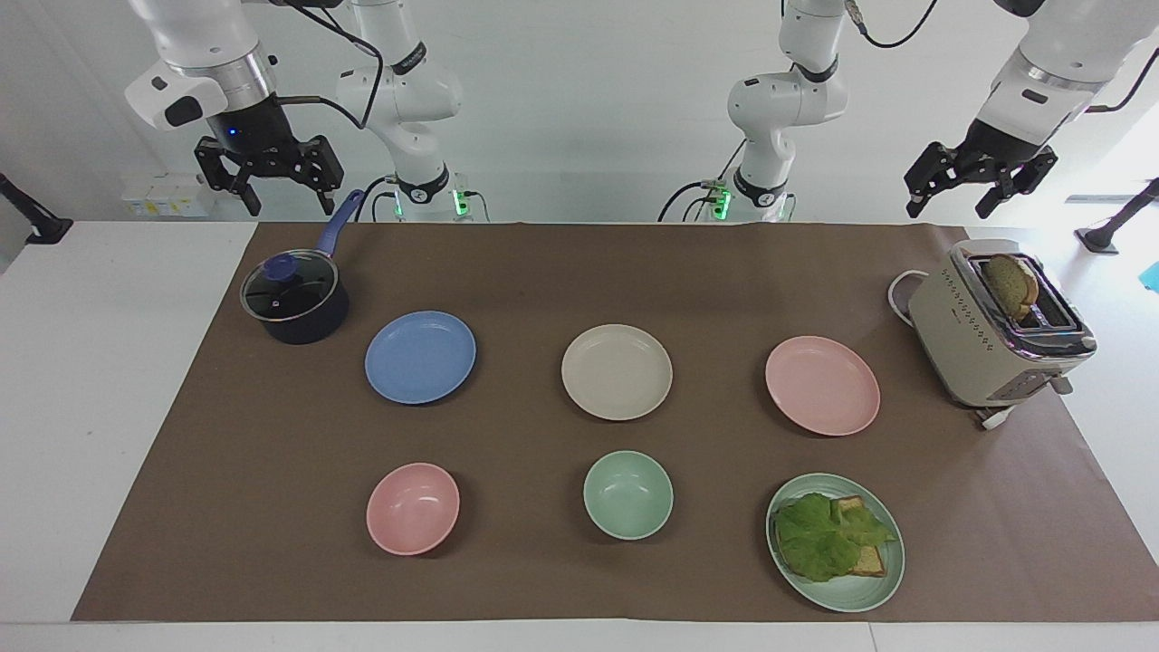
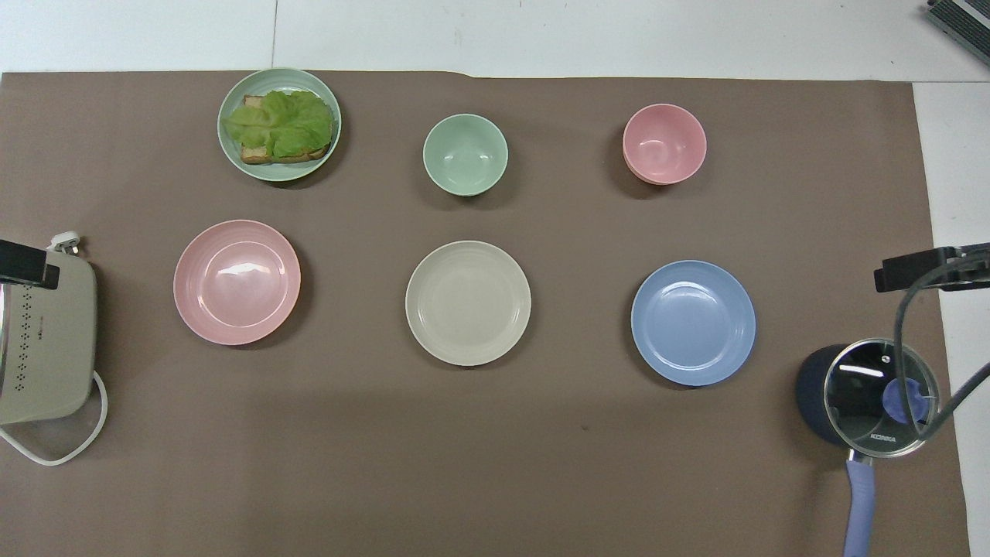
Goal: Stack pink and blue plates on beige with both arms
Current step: 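Move the left gripper toward the pink plate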
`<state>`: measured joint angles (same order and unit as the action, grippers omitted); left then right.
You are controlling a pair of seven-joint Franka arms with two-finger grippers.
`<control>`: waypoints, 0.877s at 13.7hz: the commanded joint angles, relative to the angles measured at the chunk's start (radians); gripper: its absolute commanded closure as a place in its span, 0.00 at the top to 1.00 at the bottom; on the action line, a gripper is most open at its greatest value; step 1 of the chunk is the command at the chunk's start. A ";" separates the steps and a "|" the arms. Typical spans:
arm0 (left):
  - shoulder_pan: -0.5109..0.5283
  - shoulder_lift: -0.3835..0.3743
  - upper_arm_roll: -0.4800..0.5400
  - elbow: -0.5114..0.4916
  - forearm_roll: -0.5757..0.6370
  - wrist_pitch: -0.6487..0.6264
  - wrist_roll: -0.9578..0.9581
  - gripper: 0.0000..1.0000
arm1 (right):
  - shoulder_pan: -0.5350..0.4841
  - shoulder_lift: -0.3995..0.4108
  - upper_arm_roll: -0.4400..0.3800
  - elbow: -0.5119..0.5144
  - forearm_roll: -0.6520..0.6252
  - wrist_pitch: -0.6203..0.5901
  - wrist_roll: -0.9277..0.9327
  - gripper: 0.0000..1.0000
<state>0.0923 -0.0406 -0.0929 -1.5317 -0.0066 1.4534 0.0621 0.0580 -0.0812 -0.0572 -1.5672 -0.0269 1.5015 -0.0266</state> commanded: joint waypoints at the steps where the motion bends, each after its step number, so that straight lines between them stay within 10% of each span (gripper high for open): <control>1: 0.014 -0.025 -0.002 -0.164 0.005 0.138 0.012 1.00 | -0.007 0.003 0.005 0.010 0.005 -0.014 0.005 1.00; 12: 0.064 0.128 -0.001 -0.516 0.005 0.597 0.012 1.00 | -0.009 0.003 0.005 0.010 0.005 -0.014 0.005 1.00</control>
<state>0.1488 0.0380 -0.0892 -2.0129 -0.0066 1.9861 0.0639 0.0580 -0.0812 -0.0572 -1.5672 -0.0269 1.5015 -0.0266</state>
